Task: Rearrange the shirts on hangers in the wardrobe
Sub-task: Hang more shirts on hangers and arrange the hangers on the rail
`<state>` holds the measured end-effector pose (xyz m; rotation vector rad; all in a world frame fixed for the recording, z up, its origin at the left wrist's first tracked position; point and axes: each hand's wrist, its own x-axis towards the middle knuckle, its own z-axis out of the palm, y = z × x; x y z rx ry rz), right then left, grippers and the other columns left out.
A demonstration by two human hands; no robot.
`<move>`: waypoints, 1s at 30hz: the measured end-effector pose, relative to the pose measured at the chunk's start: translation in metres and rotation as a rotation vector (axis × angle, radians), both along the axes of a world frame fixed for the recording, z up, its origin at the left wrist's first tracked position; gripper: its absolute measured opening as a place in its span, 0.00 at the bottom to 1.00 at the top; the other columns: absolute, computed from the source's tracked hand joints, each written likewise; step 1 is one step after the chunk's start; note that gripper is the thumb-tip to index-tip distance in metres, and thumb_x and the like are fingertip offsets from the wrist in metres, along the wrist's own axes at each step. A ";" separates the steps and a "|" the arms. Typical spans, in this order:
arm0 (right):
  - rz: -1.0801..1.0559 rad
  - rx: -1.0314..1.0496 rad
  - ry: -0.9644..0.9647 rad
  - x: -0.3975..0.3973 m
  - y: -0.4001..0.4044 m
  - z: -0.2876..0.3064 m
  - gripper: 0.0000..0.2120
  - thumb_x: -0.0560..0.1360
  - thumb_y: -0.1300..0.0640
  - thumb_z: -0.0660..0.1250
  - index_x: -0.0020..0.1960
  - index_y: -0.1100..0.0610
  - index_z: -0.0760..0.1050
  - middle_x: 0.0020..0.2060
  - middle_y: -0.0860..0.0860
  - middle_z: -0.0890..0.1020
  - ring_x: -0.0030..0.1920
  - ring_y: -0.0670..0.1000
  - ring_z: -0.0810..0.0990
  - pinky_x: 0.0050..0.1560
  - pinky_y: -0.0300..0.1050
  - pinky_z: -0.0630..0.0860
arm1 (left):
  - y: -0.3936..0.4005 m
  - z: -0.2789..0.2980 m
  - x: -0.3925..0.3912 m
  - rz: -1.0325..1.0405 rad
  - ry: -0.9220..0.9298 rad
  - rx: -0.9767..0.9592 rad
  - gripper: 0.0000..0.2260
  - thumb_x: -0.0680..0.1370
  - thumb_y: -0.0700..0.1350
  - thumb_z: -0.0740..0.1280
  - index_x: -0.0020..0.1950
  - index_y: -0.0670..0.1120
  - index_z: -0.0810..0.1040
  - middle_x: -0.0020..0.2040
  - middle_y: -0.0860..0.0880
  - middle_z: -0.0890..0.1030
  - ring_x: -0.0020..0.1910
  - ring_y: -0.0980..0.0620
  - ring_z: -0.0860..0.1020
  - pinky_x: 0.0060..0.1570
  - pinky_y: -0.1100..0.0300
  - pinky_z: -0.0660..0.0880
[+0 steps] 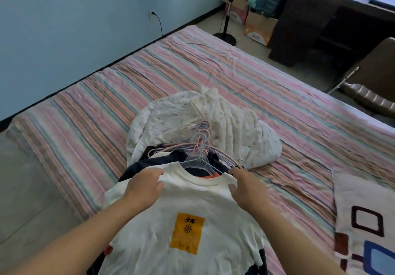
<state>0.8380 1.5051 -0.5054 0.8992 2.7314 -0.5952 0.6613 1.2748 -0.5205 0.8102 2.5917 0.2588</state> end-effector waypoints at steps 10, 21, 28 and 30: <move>-0.042 -0.012 -0.020 -0.032 0.012 -0.077 0.17 0.76 0.65 0.63 0.62 0.54 0.75 0.59 0.51 0.80 0.59 0.56 0.76 0.53 0.50 0.74 | 0.033 -0.075 -0.025 -0.106 0.071 -0.014 0.19 0.81 0.40 0.60 0.72 0.46 0.70 0.73 0.46 0.70 0.74 0.48 0.64 0.69 0.55 0.63; -0.134 -0.049 0.010 -0.029 0.008 -0.100 0.11 0.77 0.63 0.63 0.58 0.56 0.78 0.53 0.51 0.80 0.56 0.55 0.77 0.54 0.51 0.73 | 0.035 -0.089 -0.030 0.013 0.109 0.052 0.12 0.79 0.40 0.63 0.61 0.47 0.78 0.50 0.47 0.80 0.51 0.45 0.75 0.54 0.53 0.67; -0.233 -0.140 0.195 -0.022 -0.002 -0.078 0.06 0.80 0.58 0.64 0.50 0.54 0.80 0.46 0.49 0.81 0.49 0.55 0.78 0.46 0.49 0.72 | 0.026 -0.059 -0.022 0.072 0.029 0.129 0.05 0.80 0.46 0.65 0.51 0.46 0.78 0.46 0.49 0.78 0.50 0.46 0.74 0.50 0.54 0.68; -0.221 -0.156 0.239 -0.019 -0.011 -0.068 0.06 0.79 0.59 0.65 0.49 0.54 0.81 0.45 0.48 0.80 0.48 0.54 0.78 0.46 0.48 0.72 | 0.017 -0.046 -0.017 0.082 0.010 0.151 0.04 0.79 0.46 0.66 0.48 0.47 0.77 0.45 0.50 0.78 0.50 0.47 0.74 0.49 0.53 0.70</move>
